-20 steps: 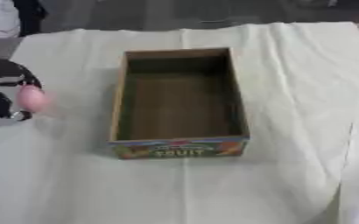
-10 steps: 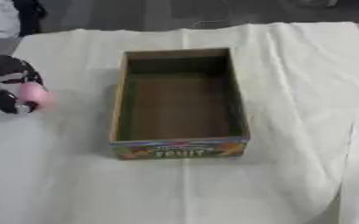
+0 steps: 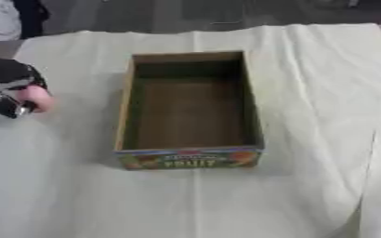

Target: Pick up objects on the table and place them in the box.

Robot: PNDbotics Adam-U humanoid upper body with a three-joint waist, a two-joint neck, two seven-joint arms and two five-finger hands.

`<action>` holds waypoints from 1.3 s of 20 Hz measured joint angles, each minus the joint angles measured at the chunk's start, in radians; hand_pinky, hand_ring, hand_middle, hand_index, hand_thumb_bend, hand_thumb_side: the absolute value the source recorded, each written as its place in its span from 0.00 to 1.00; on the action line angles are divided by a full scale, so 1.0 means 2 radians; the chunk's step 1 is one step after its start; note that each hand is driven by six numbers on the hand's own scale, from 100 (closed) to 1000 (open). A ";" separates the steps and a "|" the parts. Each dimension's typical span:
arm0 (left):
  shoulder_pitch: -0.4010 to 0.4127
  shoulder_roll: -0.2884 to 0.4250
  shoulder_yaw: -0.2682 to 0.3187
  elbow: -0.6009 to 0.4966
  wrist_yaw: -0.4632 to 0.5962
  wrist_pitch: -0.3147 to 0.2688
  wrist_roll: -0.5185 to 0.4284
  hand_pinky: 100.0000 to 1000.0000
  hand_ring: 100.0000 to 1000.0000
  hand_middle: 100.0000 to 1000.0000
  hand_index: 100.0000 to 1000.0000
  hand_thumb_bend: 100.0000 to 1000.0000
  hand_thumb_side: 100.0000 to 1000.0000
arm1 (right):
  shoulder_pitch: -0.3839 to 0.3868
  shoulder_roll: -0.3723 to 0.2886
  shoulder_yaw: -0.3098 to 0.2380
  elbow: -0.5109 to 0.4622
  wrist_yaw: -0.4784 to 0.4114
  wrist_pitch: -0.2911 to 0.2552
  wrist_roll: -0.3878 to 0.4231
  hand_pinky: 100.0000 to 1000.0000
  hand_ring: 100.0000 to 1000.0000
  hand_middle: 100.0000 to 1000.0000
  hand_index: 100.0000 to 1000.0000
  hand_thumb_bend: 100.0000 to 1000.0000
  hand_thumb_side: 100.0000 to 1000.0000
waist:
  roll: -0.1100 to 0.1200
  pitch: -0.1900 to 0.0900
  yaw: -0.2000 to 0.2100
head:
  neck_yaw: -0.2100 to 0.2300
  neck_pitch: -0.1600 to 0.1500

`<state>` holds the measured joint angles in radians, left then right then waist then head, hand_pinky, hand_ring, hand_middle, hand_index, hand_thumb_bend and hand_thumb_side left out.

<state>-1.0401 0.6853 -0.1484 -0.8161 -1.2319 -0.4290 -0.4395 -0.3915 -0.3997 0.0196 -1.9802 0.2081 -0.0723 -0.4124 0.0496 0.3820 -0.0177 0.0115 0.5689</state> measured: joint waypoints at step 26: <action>0.000 0.003 0.006 -0.084 0.098 0.044 0.036 0.65 0.60 0.56 0.59 0.00 0.06 | 0.007 0.000 0.000 0.000 0.000 0.000 0.000 0.67 0.75 0.62 0.82 0.21 0.65 | 0.002 -0.020 0.007 | -0.001 0.006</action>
<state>-1.0402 0.6905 -0.1371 -0.9842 -1.0369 -0.3409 -0.3667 -0.3775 -0.3987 0.0191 -1.9802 0.2079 -0.0724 -0.4115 0.0537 0.3416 -0.0041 0.0088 0.5800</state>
